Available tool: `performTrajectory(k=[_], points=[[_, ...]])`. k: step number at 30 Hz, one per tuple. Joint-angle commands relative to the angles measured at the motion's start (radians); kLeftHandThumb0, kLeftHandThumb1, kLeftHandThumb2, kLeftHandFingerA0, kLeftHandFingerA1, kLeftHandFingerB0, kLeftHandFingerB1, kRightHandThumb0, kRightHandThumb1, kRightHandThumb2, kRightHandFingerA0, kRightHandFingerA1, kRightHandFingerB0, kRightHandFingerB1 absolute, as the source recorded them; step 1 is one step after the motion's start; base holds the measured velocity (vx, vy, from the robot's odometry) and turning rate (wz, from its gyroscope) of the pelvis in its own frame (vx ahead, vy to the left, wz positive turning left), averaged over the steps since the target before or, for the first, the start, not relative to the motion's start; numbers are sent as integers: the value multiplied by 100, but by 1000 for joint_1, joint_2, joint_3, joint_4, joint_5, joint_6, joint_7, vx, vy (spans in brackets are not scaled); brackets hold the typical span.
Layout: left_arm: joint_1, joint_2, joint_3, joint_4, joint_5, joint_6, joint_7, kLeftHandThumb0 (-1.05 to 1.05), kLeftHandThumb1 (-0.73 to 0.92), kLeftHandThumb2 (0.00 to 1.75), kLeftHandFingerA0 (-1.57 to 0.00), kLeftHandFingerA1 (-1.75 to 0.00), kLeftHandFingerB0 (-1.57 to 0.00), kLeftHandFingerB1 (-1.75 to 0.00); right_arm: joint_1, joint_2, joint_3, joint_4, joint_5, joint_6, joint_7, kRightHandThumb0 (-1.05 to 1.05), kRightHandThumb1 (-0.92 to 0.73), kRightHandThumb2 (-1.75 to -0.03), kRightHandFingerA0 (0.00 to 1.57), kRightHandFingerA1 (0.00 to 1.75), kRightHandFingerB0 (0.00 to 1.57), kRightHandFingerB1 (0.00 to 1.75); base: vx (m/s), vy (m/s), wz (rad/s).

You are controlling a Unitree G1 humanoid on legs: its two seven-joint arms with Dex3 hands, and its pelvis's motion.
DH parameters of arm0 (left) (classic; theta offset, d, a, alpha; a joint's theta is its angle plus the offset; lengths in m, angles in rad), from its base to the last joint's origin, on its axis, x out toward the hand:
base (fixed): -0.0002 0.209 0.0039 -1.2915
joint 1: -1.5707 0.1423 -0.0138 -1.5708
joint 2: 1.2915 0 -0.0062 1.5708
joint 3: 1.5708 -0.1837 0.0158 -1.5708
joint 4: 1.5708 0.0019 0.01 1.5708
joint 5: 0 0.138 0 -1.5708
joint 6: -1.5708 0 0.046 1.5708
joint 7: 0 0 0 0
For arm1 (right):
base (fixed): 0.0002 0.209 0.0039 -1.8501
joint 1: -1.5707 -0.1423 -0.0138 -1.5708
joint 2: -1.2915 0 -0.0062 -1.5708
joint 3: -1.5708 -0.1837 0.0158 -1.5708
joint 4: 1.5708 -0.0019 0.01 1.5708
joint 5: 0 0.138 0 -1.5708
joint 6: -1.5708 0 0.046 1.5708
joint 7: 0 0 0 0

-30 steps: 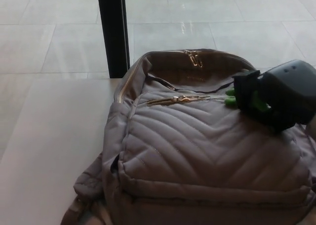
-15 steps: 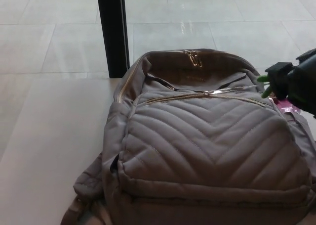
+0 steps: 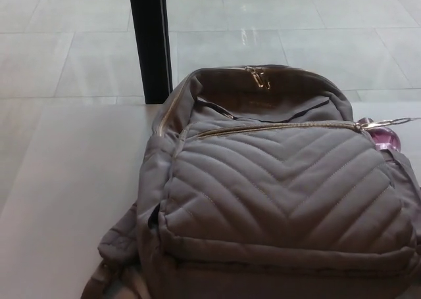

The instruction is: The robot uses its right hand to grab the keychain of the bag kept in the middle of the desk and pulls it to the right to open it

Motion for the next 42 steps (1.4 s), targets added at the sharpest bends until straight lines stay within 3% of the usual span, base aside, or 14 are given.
performTrajectory(k=[1,4,6,8,11,24,26,27,28,30,35,39,41,42], points=[[13,13,0,2,-2,-29,-7,-105,92,128,-70,-146,-67,-131,55,-38,-47,36,30,-14,-83,-20,-38,-103,88,175,74,152,0,0,0],[13,9,7,4,-7,-33,2,-69,70,150,-141,-152,-95,-121,130,-10,-112,-19,154,-36,30,-16,-52,-81,86,172,74,129,0,0,0],[12,9,14,8,-14,-26,1,-84,80,162,-141,-161,-114,-137,180,0,-134,-122,189,3,123,-48,-67,-61,79,114,41,43,0,0,0],[12,9,18,9,-18,-23,0,-84,80,162,-141,-161,-114,-137,197,1,-142,-164,183,31,157,-48,-67,-61,79,114,41,43,0,0,0],[21,7,11,5,-8,-27,7,-105,92,128,-73,-148,-72,-131,255,-2,-157,-293,222,107,315,-105,-62,-97,0,4,0,3,0,0,0],[27,9,2,5,-4,-34,-1,-75,74,155,-138,-153,-109,-131,476,15,-410,-384,712,213,618,-105,-73,-63,0,0,0,0,0,0,0],[23,11,5,8,-8,-30,-2,-75,74,155,-136,-151,-108,-130,493,34,-470,-356,776,216,627,-103,-59,-103,0,14,0,0,0,0,0],[22,12,4,7,-6,-25,-2,-105,92,127,-75,-147,-73,-131,499,53,-512,-331,831,206,632,-99,-60,-102,0,13,0,0,0,0,0],[23,12,5,7,-7,-27,-4,-71,71,152,-136,-149,-107,-127,511,72,-557,-317,819,216,582,-93,-58,-105,3,32,2,8,0,0,0],[23,13,7,8,-9,-26,-5,-105,92,127,-76,-145,-73,-129,516,88,-593,-305,800,221,538,-96,-63,-101,14,49,7,18,0,0,0],[32,13,7,4,-10,-32,-15,-105,92,130,-72,-145,-71,-130,557,103,-748,-261,863,274,547,-94,-79,-64,3,44,0,27,0,0,0],[37,11,5,1,-9,-44,-21,-69,69,150,-139,-152,-104,-127,631,13,-827,-211,943,335,797,-105,-64,-107,0,25,31,52,0,0,0],[37,11,6,1,-9,-39,-13,-105,92,127,-70,-151,-75,-134,689,-45,-852,-180,997,328,984,-103,-84,-68,0,34,33,37,0,0,0],[39,13,9,4,-11,-38,-13,-105,92,138,-80,-132,-80,-121,724,-70,-854,-165,1013,292,1060,-105,-70,-111,0,23,20,50,0,0,0]])
